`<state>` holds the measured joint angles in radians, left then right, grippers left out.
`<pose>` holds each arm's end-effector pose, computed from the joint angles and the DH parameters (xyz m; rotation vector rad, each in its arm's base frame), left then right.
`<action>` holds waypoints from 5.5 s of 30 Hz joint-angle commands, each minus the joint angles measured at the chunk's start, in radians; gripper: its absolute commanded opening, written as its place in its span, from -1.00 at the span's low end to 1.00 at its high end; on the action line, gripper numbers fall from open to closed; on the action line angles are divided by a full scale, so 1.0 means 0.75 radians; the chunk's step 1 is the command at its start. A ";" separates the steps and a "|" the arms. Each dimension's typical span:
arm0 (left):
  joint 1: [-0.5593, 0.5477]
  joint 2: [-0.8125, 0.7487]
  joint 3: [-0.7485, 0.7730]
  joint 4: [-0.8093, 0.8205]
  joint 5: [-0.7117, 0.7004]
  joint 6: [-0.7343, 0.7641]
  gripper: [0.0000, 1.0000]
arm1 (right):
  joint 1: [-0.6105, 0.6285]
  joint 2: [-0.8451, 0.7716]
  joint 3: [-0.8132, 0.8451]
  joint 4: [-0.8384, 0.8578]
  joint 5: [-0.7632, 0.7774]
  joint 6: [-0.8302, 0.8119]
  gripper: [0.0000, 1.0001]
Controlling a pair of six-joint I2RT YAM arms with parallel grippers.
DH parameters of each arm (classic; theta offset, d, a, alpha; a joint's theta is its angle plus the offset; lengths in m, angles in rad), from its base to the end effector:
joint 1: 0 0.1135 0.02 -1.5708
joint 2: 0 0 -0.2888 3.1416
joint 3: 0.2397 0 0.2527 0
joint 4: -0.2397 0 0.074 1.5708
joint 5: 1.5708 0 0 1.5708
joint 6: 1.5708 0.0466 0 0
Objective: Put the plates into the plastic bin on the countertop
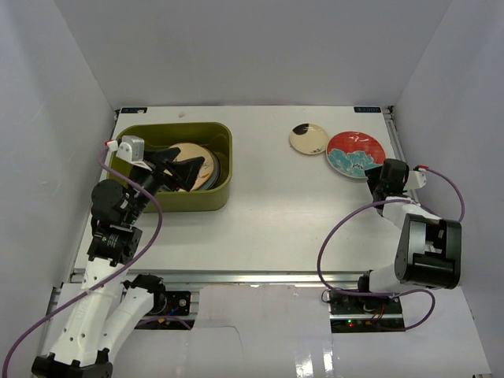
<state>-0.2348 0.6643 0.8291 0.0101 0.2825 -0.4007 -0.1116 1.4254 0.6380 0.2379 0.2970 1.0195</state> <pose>0.1349 -0.0456 0.4117 0.1224 1.4366 -0.7215 0.2916 -0.0464 0.2057 1.2708 1.6746 0.2330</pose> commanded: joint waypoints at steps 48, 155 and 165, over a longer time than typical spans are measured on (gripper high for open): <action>0.037 -0.010 0.036 -0.108 -0.336 0.037 0.96 | 0.731 -0.021 0.726 0.475 -0.635 -0.136 -0.85; 0.039 0.024 0.050 -0.120 -0.223 0.033 0.96 | 0.212 0.914 0.744 0.295 -0.570 -0.042 0.06; 0.064 0.033 0.044 -0.116 -0.221 0.031 0.96 | 0.226 0.937 0.882 0.317 -0.574 -0.007 -0.84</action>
<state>-0.1967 0.6930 0.8585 -0.0784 0.1055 -0.3748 0.0570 2.2135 1.3064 0.4377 -0.1352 1.0145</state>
